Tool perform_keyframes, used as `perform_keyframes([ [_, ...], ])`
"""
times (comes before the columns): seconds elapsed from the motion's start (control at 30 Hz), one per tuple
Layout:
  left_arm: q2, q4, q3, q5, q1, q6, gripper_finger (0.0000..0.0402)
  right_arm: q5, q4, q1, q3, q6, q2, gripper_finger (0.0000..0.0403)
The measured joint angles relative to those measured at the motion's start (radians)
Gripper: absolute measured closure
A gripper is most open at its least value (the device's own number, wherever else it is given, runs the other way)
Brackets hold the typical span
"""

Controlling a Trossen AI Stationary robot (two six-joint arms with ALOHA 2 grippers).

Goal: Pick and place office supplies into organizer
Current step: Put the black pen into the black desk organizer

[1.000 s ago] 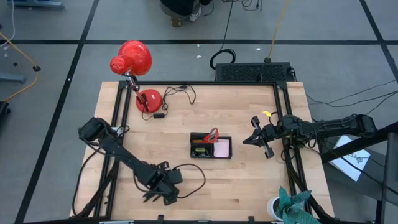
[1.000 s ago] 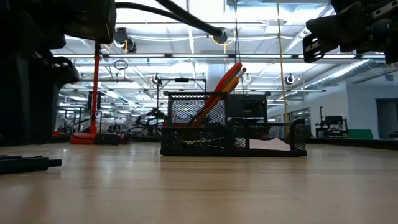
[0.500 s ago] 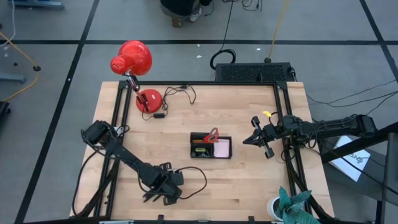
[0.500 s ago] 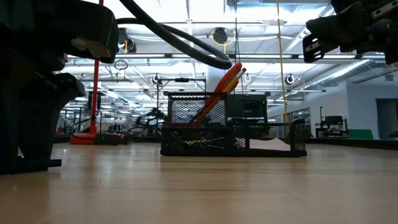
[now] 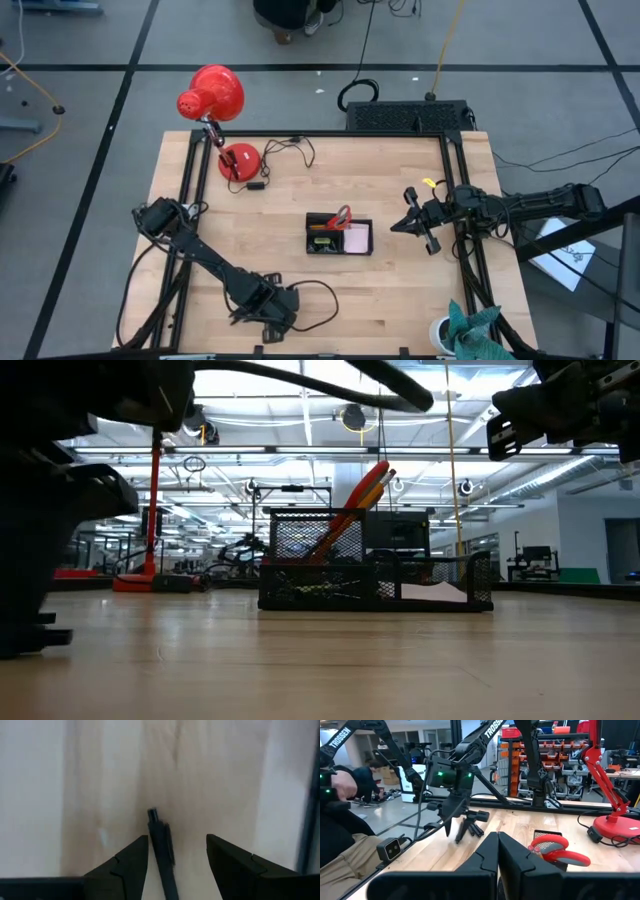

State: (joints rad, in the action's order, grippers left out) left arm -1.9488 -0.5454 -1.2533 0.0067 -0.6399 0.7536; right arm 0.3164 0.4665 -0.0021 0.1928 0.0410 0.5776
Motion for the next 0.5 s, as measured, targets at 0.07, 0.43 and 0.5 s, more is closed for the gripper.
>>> perform_keyframes([
  [0.07,0.0,0.007,0.0,0.02,0.0,-0.001,0.0197,0.0,0.0,0.0,0.0,0.0,0.0,0.0403],
  [0.43,0.002,-0.061,0.0,-0.001,-0.001,0.009,0.0197,0.0,0.0,0.0,0.0,0.0,0.0,0.0403],
  [0.5,0.003,-0.082,0.0,-0.002,-0.001,0.016,0.0197,0.0,-0.001,0.0,0.0,0.0,0.0,0.0403],
])
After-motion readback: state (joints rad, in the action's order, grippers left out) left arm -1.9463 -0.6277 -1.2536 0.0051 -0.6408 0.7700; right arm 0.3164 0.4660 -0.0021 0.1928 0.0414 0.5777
